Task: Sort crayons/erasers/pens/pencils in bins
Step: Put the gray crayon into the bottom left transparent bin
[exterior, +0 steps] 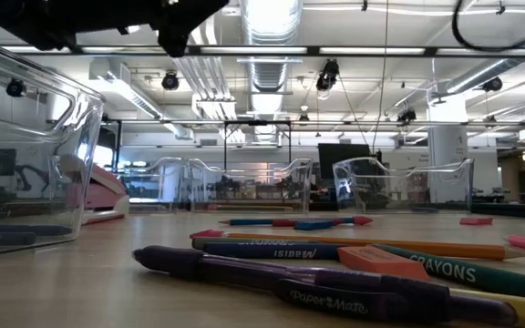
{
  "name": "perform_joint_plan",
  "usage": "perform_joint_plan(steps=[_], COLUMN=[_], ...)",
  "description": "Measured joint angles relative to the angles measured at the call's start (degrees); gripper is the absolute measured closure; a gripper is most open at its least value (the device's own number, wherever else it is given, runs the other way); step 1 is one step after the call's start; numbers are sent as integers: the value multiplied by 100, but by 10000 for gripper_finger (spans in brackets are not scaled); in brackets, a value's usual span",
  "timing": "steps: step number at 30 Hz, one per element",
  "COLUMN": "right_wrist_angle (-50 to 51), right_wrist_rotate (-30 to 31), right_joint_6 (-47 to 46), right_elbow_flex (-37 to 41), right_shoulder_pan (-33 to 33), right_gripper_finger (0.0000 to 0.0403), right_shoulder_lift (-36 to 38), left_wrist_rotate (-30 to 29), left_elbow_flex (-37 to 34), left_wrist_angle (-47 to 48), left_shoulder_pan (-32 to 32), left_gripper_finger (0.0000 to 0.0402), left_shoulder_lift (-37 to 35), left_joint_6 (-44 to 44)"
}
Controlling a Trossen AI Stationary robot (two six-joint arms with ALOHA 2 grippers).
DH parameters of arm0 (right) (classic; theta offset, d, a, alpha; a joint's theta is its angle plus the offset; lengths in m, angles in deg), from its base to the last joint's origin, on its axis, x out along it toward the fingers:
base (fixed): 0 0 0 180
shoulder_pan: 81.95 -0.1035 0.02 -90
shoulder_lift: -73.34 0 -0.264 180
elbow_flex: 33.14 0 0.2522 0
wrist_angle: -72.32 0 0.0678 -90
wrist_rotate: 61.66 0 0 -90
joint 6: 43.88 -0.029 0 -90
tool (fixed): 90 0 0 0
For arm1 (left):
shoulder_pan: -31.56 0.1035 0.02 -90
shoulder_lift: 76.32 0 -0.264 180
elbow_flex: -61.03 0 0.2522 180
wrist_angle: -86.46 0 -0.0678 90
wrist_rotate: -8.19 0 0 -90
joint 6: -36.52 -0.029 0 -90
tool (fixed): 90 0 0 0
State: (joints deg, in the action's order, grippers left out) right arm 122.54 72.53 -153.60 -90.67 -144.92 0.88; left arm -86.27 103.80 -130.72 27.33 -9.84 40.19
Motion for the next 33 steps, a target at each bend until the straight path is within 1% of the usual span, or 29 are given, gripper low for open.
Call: perform_joint_plan(steps=[3,5,8,10,12,15,16,18,21,23,25,27,29,31,33], right_wrist_angle=[-161,-441,-1191,-1958,-3000,-4791,-5336,-6314,-7558,-8230,-8695,-8941,-8981,-8980,-8885], right_wrist_rotate=[842,1195,1387,1222,639,-628,-1089,-2001,-3001,-3446,-3837,-4221,-4555,-4808,-5001], right_joint_6=[770,1517,2841,3986,5259,6992,7472,8130,8753,9008,9148,9295,9395,9447,9590], right_elbow_flex=[-4,-4,-4,-4,-4,-5,-7,-7,-7,-40,-203,-485,-900,-1366,-1846], right_shoulder_pan=[212,427,885,1266,1708,2382,2594,2992,3525,3824,4058,4231,4359,4438,4483], right_gripper_finger=[382,382,382,383,383,383,383,383,383,383,383,383,383,383,383], right_shoulder_lift=[168,277,418,486,497,323,220,-22,-468,-845,-1253,-1670,-2082,-2508,-2899], left_wrist_rotate=[1,-18,-55,-40,-36,-40,-65,-129,-172,-277,-607,-1092,-1515,-1703,-1712], left_elbow_flex=[7,9,-57,-89,-116,-101,-98,-122,-142,-153,-153,-153,-153,-153,-153], left_wrist_angle=[579,1063,1664,2065,2312,2284,2258,2277,2513,2559,2541,2549,2553,2552,2560], left_shoulder_pan=[-126,-285,-567,-778,-968,-1178,-1234,-1310,-1325,-1325,-1325,-1325,-1320,-1323,-1323], left_gripper_finger=[229,229,229,229,229,229,229,229,229,229,229,229,229,229,229], left_shoulder_lift=[-483,-791,-1158,-1271,-1322,-1418,-1440,-1445,-1354,-1287,-1237,-1218,-1217,-1220,-1250], left_joint_6=[43,49,53,71,184,195,195,180,152,154,182,199,204,254,307])
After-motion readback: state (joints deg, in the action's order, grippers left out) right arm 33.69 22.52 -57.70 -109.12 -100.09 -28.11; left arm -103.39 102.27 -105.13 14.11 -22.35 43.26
